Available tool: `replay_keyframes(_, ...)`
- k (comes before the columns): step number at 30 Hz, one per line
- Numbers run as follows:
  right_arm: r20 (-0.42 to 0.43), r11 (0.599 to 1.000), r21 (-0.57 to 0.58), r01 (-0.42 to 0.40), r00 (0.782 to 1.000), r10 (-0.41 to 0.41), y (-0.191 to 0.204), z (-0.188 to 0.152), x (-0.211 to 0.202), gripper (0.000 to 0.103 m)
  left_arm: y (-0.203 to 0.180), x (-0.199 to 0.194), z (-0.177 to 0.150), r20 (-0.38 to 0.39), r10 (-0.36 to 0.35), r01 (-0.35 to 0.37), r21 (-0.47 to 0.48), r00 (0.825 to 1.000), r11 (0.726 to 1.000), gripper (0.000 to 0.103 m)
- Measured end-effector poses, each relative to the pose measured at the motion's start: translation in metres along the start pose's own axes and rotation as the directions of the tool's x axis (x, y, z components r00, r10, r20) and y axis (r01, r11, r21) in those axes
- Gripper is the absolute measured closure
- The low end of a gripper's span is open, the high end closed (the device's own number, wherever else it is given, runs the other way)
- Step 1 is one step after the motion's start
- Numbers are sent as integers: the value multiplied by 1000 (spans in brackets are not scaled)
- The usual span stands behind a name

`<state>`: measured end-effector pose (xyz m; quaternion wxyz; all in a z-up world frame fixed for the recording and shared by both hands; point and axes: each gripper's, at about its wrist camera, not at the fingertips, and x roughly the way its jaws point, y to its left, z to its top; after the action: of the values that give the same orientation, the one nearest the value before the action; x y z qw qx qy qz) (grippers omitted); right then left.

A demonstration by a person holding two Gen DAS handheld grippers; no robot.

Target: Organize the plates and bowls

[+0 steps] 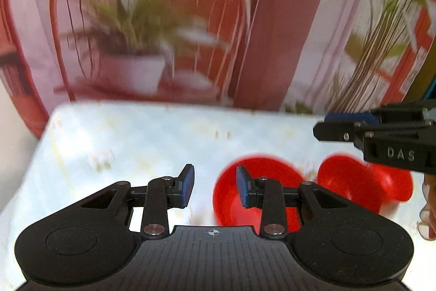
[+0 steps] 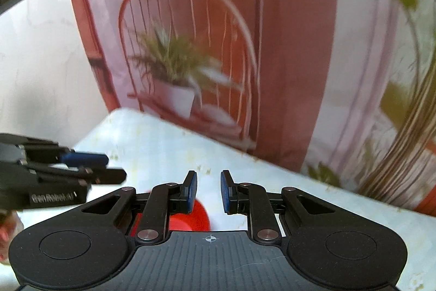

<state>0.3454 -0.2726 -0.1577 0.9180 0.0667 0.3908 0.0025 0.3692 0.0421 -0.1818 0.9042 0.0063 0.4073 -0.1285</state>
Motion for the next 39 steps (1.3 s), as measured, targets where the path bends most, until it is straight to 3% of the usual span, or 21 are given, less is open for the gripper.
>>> replay_keyframes(9, -84, 1000, 7, -5, 996, 6, -7, -24, 44, 85, 15, 20, -27, -73, -27, 20, -99, 997, 995, 68)
replay_keyframes(18, -124, 999, 9, -31, 992, 32, -7, -35, 58, 86, 22, 24, -39, -105, -70, 47, -204, 992, 978, 69)
replay_keyframes(22, -136, 999, 3, -45, 990, 45, -4, -39, 59, 87, 21, 24, -41, -105, -86, 60, -227, 991, 972, 82)
replay_keyframes(25, -139, 998, 6, -63, 988, 63, -1, -41, 60, 94, 19, 22, -41, -98, -89, 65, -221, 991, 973, 85)
replay_keyframes(34, -94, 995, 48, -85, 992, 89, 3, -41, 45, 96, 12, 2, -26, -43, -43, 35, -181, 998, 983, 86)
replay_keyframes(39, -36, 993, 76, -90, 995, 93, -7, -34, 22, 96, -1, -8, -12, -5, -65, 63, -167, 998, 984, 86)
